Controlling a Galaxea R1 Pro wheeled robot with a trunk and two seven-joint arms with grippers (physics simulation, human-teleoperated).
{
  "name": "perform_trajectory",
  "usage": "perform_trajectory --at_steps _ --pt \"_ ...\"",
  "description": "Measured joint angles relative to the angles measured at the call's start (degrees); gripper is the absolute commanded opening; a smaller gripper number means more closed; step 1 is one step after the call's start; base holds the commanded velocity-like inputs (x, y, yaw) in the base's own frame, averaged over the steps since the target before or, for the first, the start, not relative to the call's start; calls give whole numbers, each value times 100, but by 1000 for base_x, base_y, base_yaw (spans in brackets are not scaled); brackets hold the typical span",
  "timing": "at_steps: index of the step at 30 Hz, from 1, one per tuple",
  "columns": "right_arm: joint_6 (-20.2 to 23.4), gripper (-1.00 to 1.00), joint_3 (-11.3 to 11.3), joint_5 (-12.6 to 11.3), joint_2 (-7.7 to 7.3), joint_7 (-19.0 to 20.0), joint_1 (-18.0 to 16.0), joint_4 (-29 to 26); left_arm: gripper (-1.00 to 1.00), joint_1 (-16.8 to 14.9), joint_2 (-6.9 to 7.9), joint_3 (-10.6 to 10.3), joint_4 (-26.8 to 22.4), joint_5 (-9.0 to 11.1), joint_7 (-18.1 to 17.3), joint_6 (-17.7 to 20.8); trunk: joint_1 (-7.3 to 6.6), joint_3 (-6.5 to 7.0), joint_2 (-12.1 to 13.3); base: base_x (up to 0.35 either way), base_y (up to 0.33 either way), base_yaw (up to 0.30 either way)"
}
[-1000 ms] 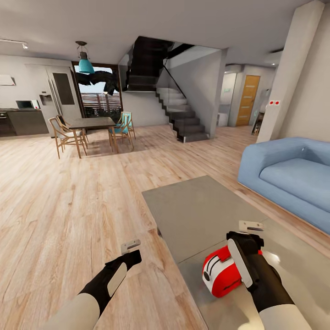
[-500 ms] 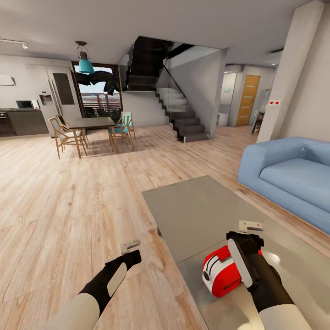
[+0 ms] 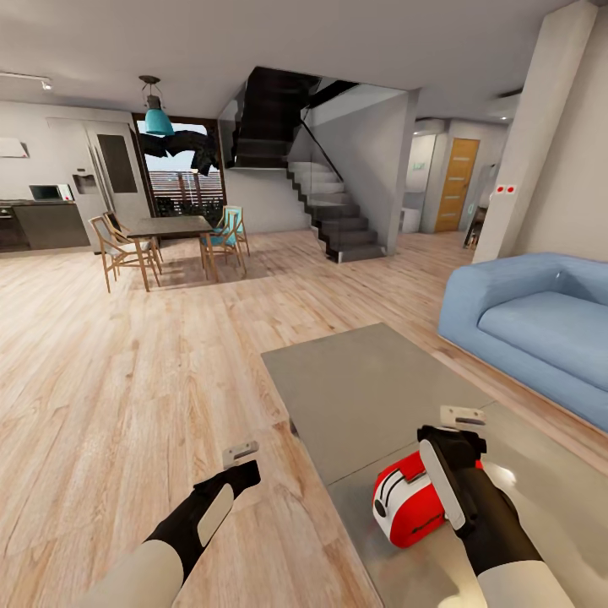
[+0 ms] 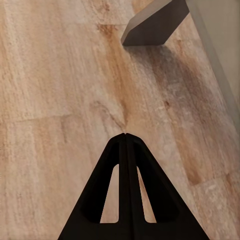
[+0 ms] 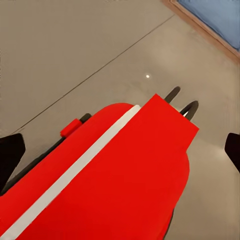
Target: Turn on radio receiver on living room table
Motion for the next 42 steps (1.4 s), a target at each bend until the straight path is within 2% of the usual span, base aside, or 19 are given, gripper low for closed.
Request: perform_trajectory --at_steps 26,34,42 --pt "-7 100 46 4 7 -15 0 -780 -100 0 0 0 0 -9 -1 0 0 0 0 0 0 0" --pt "0 100 43 4 9 -18 0 -1123 -100 0 65 -16 -2 -18 7 -11 0 0 0 -2 0 0" --pt "0 100 40 7 17 -26 0 -1308 -100 0 63 -18 0 -18 8 -84 0 0 0 -210 110 0"
